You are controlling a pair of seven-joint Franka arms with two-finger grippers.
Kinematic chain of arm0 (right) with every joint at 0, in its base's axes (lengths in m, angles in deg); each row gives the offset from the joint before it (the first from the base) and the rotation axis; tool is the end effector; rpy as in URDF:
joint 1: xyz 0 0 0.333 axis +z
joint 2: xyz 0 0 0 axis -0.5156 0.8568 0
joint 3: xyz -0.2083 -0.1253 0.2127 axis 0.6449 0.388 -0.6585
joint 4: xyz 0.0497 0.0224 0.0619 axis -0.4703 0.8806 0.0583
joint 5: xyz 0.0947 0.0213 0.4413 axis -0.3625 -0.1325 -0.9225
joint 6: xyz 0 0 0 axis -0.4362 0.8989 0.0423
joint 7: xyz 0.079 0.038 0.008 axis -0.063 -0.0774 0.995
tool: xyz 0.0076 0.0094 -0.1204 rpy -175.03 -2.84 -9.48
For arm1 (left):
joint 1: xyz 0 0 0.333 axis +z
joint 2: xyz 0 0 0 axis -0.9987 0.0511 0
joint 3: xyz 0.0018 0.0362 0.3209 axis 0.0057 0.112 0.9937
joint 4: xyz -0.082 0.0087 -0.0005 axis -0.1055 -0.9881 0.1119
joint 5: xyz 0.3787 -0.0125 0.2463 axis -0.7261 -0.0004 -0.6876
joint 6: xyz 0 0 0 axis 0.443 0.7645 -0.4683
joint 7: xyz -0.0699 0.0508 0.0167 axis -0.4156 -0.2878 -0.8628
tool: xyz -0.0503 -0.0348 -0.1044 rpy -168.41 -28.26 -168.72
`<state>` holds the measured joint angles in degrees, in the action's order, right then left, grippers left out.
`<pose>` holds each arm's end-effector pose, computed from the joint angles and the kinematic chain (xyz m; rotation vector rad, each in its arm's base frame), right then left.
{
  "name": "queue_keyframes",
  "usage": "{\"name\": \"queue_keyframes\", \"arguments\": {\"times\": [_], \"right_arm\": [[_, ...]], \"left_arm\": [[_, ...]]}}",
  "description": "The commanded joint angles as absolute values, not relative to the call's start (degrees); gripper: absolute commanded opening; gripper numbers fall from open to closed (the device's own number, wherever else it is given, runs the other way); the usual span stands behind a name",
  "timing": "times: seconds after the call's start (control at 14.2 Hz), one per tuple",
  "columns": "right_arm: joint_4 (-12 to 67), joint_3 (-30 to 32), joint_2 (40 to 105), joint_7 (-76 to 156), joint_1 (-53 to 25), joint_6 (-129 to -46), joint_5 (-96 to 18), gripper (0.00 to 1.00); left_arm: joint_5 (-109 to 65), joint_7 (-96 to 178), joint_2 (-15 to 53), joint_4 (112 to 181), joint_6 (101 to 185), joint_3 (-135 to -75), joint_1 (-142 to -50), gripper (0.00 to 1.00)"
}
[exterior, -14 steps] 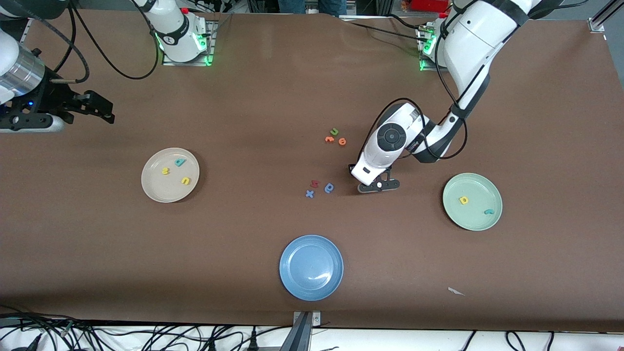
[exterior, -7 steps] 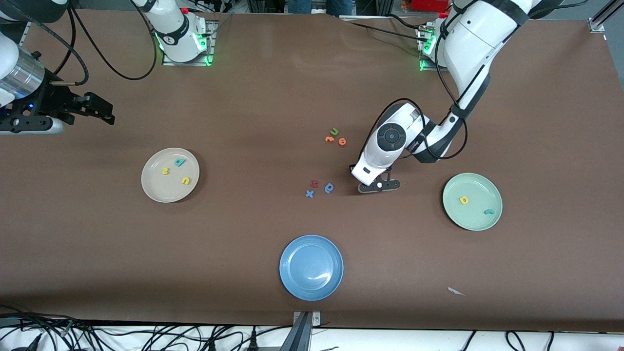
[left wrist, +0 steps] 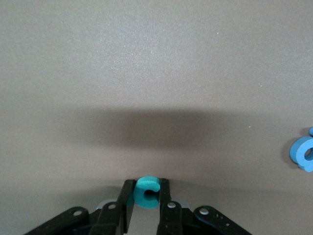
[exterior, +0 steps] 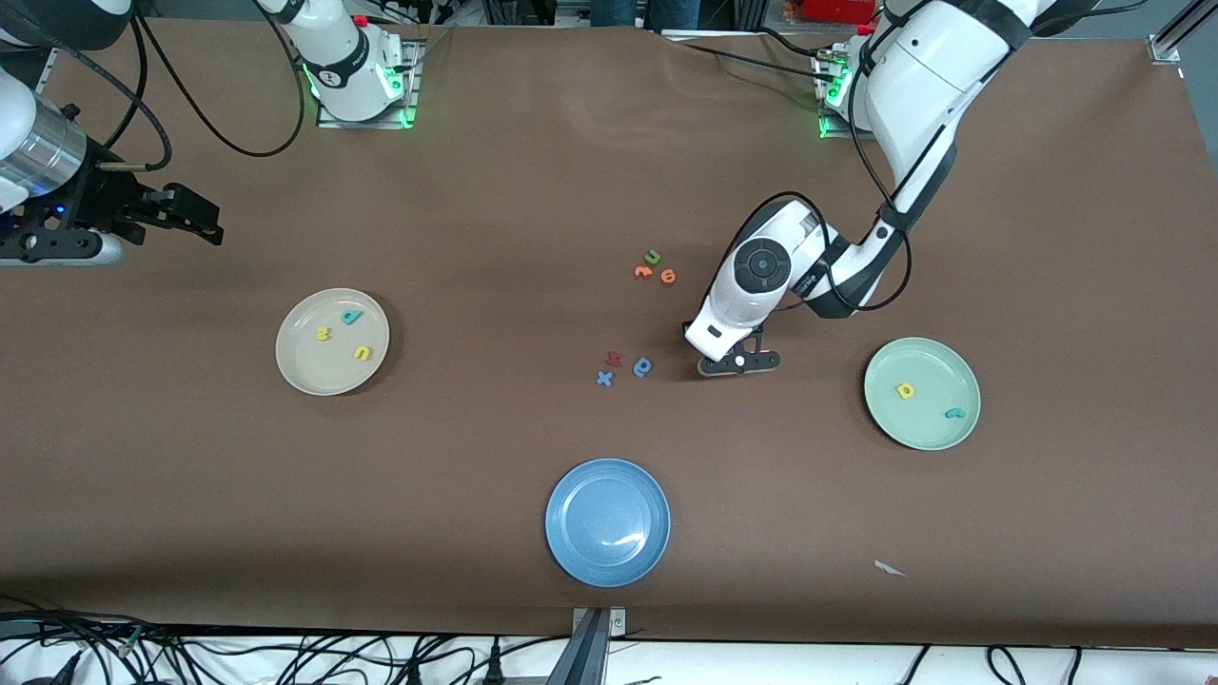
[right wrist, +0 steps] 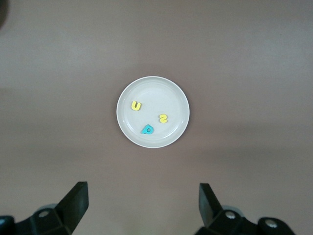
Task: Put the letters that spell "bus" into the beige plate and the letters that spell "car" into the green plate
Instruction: 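Grasp the teal c with the left gripper and lift it, then carry the teal c onto the green plate and open the left gripper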
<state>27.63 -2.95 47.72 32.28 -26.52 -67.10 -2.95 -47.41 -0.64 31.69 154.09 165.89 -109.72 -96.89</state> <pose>0.6086 0.0331 0.5543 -3.1333 -0.0030 0.0790 0.5646 -0.3588 0.1180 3.1079 0.1871 -0.1143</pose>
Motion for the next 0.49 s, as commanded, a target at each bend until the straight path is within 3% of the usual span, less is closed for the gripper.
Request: {"name": "queue_keyframes", "arguments": {"times": [0.0,0.42], "right_arm": [[28.12,-2.95,47.32,31.70,-26.56,-67.50,-4.16,1.00],[28.11,-2.95,47.41,31.70,-26.55,-67.50,-4.07,1.00]], "left_arm": [[-49.31,-0.68,30.39,153.02,162.37,-109.09,-96.66,0.12],[-49.23,17.84,28.55,148.61,153.22,-109.00,-85.60,0.09]]}}
